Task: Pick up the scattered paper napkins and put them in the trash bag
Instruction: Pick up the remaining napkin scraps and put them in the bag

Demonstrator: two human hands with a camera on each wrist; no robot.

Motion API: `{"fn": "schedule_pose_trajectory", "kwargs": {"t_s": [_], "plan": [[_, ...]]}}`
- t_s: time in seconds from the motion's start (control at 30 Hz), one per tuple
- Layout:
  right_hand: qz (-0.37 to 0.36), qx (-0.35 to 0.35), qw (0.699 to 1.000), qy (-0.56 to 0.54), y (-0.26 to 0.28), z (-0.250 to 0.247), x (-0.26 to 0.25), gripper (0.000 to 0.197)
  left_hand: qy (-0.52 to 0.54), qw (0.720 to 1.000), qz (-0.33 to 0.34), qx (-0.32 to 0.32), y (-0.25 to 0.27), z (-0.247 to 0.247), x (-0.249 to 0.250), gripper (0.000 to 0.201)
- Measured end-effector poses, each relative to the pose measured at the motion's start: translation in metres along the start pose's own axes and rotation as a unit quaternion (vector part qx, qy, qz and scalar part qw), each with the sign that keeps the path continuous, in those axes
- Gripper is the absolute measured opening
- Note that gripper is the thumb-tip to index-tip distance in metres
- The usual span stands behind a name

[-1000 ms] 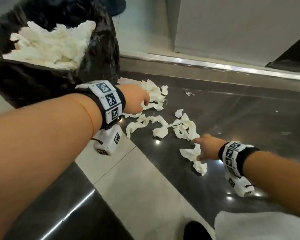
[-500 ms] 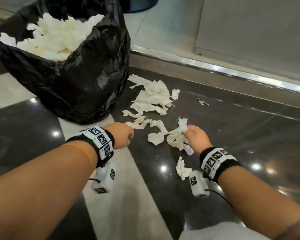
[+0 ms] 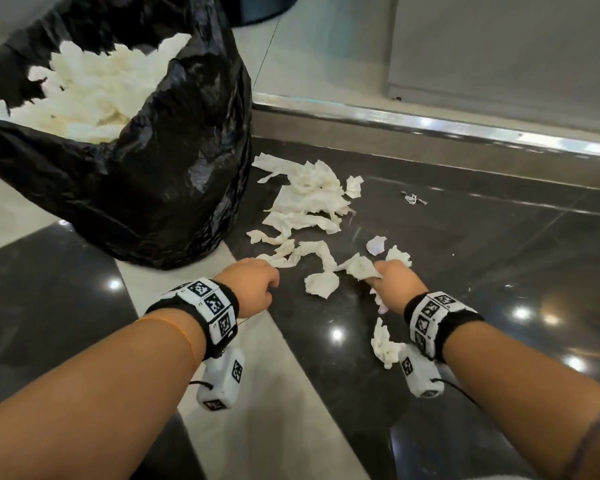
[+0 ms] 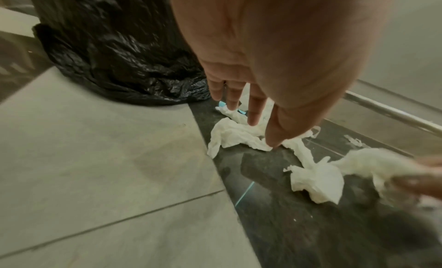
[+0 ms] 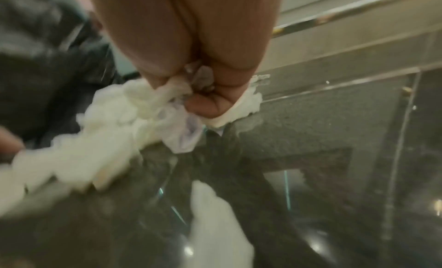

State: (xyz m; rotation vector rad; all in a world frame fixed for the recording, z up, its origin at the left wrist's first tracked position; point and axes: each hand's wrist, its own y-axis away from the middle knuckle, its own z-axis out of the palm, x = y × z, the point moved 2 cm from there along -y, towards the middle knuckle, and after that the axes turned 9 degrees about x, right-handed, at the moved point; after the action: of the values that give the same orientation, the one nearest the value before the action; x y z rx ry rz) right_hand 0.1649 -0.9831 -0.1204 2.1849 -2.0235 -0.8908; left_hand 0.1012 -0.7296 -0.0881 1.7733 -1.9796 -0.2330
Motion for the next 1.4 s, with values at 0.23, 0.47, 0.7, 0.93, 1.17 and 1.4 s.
{"fn": "schedule_pose_trajectory", "kwargs": {"t_s": [0.23,0.47,0.7,0.93,1.17,1.4], "plan": [[0.028,0.079,0.966,-0.244,0.021,-0.049,-0.02,0.031,0.046,0.997,0.054,0.042,-0.017,0.018,0.046,0.041],[0.066,0.092,0.951,-0.288,0.045,-0.075,-0.005,0.016,-0.027,0.951,0.308,0.013,-0.008,0.065,0.146,0.058],[0.021,0.088,0.946,-0.312,0.06,-0.088,0.011,0.012,-0.193,0.919,0.319,-0.132,-0.018,0.099,0.17,0.051],[0.163,0.061,0.984,-0.042,0.065,-0.055,0.066,0.063,-0.073,0.956,0.284,-0.004,0.001,0.053,0.139,0.031],[0.151,-0.121,0.947,0.258,0.066,-0.004,0.1,0.046,-0.073,0.98,0.182,0.03,-0.004,0.032,0.092,0.037],[0.123,-0.053,0.987,-0.083,0.033,-0.023,0.034,0.021,-0.015,0.99,0.106,0.093,-0.018,0.022,0.057,0.031]]}}
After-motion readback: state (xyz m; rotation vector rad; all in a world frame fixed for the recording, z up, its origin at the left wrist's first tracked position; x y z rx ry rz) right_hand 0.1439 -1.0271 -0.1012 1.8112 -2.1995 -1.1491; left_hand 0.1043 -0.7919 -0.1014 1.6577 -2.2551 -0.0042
